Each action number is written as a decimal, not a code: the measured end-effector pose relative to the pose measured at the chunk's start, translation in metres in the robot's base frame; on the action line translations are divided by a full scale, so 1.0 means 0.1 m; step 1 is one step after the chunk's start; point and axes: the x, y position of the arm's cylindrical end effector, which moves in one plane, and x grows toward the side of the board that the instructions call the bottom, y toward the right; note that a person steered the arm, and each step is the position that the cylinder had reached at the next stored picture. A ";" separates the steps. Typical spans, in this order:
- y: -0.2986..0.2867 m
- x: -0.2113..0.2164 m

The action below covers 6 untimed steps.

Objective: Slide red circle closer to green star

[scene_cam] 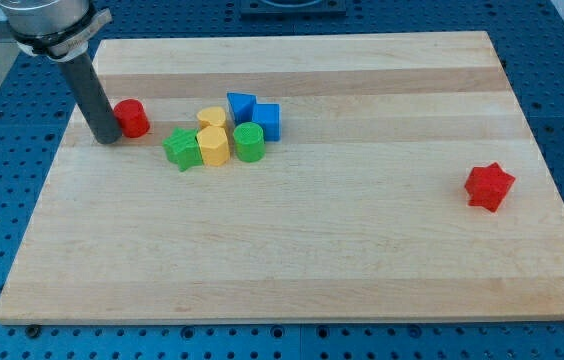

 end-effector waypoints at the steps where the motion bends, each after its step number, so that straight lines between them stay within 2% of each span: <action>1: -0.34 0.13; 2: -0.39 -0.13; 4: -0.01 -0.86; 5: -0.08 -0.98; 6: -0.21 -0.71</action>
